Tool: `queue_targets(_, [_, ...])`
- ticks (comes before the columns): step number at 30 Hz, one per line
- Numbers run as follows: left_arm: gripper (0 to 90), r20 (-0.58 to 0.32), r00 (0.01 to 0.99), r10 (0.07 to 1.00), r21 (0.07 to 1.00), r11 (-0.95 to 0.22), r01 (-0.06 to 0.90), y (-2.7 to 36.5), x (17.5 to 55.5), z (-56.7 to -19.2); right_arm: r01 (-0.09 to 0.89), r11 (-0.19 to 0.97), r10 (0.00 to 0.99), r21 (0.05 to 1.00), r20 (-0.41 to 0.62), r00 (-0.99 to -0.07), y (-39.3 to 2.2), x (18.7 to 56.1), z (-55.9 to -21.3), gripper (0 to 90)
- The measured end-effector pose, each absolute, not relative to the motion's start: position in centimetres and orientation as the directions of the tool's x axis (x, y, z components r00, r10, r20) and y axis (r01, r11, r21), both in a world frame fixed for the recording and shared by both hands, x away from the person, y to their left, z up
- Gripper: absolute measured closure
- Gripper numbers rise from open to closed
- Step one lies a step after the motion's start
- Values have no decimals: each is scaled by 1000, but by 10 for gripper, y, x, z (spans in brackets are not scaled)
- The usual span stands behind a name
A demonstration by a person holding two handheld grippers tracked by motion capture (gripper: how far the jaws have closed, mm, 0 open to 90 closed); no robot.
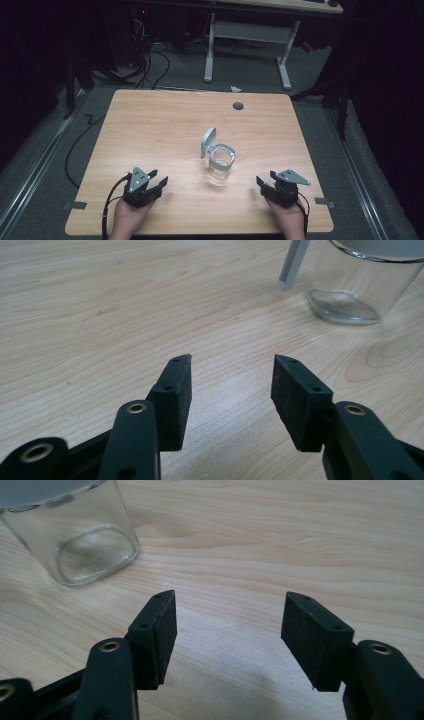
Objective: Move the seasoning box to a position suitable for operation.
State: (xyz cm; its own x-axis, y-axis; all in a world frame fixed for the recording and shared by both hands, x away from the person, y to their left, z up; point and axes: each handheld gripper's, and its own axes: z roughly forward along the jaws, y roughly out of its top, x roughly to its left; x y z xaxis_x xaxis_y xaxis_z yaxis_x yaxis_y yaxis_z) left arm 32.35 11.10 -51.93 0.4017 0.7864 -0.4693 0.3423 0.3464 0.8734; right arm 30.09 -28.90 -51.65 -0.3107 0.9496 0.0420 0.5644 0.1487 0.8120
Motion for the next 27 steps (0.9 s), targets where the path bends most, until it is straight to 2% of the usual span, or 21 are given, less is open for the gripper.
queue_targets(6, [487, -463, 411, 785, 874, 328, 357, 108, 323, -521, 570, 160, 944, 806, 43, -326, -283, 298, -520, 485])
queue_targets(11, [455, -477, 408, 778, 866, 336, 371, 109, 325, -521, 532, 160, 932, 831, 50, -358, -279, 296, -516, 615])
queue_targets(12, [446, -477, 408, 778, 866, 336, 371, 109, 325, -521, 532, 160, 932, 831, 50, -358, -279, 296, -516, 615])
queue_targets(13, [440, -488, 408, 772, 859, 342, 380, 109, 325, -521, 515, 148, 928, 844, 61, -367, -277, 298, -513, 662])
queue_targets(27, [433, -471, 414, 779, 868, 325, 376, 108, 324, -524, 518, 190, 918, 834, 35, -394, -254, 338, -502, 785])
